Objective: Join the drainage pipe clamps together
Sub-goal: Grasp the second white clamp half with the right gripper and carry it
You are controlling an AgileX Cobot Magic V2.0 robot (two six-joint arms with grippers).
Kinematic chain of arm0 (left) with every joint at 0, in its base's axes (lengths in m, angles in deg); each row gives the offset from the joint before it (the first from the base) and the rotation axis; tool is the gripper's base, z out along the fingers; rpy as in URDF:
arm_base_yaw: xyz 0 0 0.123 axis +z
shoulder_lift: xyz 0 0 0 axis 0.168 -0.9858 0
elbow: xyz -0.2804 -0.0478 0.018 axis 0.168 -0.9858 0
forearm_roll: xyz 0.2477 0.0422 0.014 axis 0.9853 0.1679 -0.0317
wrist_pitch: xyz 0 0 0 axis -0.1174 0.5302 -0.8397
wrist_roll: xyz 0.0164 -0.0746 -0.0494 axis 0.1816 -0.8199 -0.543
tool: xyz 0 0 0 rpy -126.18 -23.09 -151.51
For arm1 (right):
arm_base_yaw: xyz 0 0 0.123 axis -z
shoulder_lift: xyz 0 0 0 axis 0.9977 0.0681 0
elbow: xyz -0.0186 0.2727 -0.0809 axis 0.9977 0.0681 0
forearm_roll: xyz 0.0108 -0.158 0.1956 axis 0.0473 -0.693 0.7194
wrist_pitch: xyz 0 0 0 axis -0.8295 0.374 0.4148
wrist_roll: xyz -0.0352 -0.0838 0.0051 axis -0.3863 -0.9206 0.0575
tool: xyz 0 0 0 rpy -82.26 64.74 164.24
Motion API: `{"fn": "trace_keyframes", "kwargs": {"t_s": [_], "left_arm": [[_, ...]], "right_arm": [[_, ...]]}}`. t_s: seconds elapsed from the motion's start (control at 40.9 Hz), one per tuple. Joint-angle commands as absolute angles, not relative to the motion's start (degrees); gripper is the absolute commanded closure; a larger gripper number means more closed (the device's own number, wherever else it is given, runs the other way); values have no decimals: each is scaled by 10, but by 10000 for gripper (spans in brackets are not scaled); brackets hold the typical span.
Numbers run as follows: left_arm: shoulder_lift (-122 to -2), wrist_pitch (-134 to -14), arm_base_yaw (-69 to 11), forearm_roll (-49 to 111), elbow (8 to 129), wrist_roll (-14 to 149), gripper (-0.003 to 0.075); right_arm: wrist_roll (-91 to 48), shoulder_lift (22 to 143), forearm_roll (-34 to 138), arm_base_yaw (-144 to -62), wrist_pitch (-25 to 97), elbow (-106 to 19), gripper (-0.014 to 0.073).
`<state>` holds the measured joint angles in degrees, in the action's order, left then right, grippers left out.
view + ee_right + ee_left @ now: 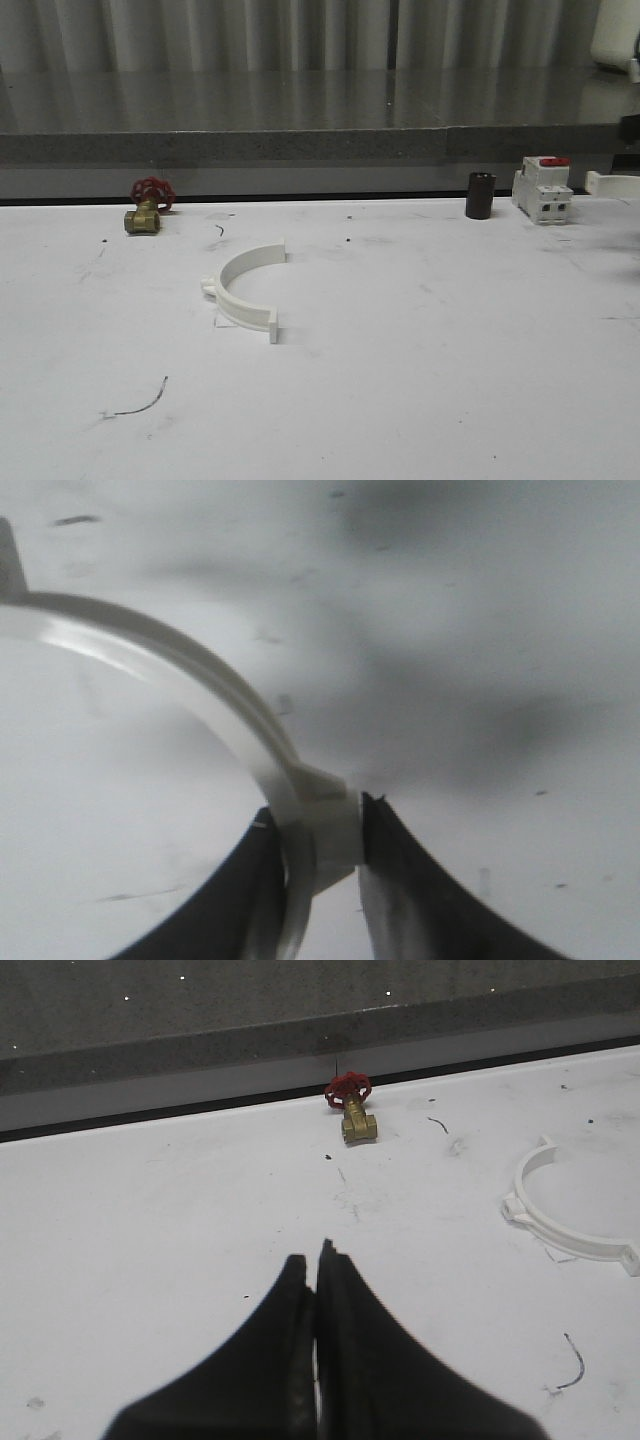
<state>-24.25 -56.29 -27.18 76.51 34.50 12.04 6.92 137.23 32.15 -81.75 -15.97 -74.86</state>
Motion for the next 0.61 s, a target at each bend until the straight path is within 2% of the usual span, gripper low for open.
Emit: {"fn": "trace_keyframes", "kwargs": {"t_s": [0.0,0.269,0.587], "left_arm": [[-246,-610,-271,773,360,119,741],[-246,-610,-271,773,360,119,741],[-246,-610,-271,773,360,119,741]], "right_arm": [[133,1339,315,-873,-173,-762,425],[237,1341,317,-1032,-132,-762,425],[322,1341,331,-1123,-63,-762,425]]}}
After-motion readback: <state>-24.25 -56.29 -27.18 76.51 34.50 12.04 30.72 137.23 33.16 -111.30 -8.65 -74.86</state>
